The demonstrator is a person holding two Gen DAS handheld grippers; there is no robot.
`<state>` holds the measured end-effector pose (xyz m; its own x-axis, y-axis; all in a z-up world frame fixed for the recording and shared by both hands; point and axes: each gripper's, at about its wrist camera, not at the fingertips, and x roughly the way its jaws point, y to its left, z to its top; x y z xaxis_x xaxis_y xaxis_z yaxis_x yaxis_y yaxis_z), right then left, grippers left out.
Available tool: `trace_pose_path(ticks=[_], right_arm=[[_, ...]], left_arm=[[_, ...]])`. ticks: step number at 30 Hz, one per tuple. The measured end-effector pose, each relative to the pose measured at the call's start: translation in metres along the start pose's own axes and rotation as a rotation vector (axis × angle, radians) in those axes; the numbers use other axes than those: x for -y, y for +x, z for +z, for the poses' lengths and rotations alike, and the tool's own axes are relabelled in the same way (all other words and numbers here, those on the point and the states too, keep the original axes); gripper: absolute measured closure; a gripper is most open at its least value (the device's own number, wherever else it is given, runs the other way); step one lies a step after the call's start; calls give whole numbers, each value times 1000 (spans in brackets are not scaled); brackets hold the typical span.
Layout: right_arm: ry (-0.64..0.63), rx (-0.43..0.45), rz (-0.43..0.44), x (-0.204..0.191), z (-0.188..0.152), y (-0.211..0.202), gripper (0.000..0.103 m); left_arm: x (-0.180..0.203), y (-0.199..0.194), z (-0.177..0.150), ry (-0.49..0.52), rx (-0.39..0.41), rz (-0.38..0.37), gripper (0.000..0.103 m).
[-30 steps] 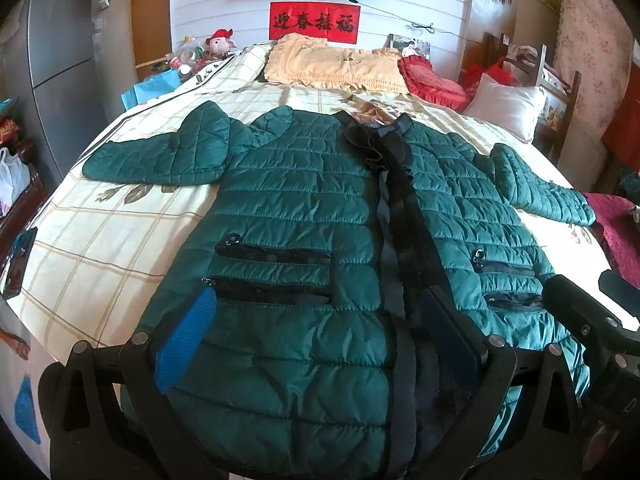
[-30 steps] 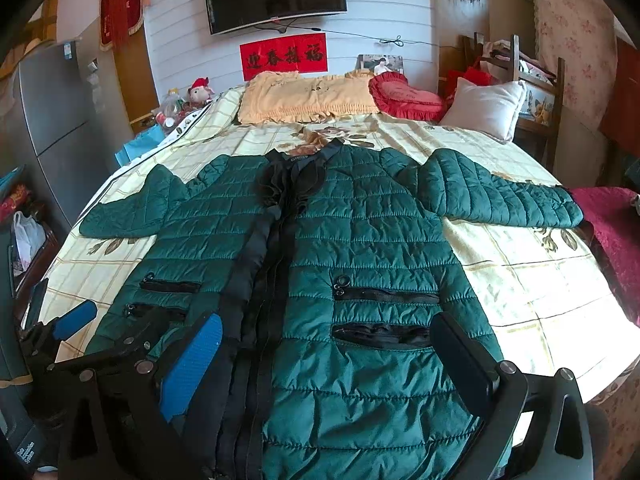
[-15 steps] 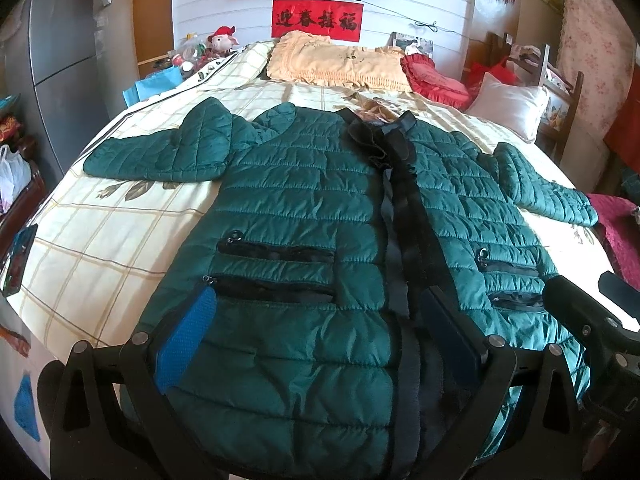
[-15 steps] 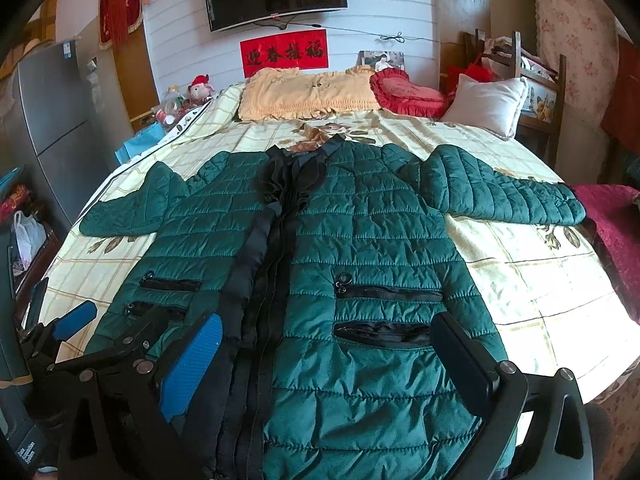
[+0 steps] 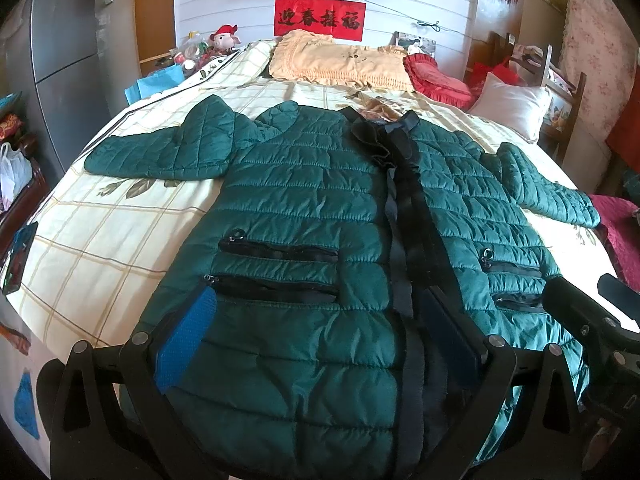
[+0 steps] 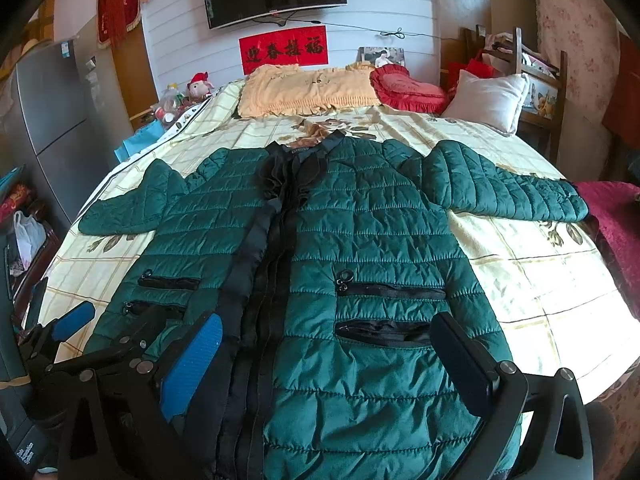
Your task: Fold large clothes
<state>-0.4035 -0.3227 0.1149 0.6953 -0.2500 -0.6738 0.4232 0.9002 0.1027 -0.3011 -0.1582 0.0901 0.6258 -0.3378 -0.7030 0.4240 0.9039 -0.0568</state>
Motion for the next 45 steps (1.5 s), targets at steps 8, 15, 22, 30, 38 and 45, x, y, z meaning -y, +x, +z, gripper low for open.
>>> trace_pose_path(ticks=[8,15,22,30,38,45], right_arm=[[-6,-17,1,0,4,3,0],[-11,-27,9,-2,14,11,0],[-32,-27,17,-8,36,26,0],[-9,1,54,-15,67,52,0],[4,2,55,-16,101,86,0],[-29,-18,28,-21,117,117,0]], left_arm=[[-2,4,2,-7,0,10,1],[-5,8,12,-7,2,26,1],[-21,19,35,-20,10,69,1],[-46,39,70,-65,-18,70,1],[-73,61,110,-91,-21,104,1],[-104,77,142,-103,0,152,1]])
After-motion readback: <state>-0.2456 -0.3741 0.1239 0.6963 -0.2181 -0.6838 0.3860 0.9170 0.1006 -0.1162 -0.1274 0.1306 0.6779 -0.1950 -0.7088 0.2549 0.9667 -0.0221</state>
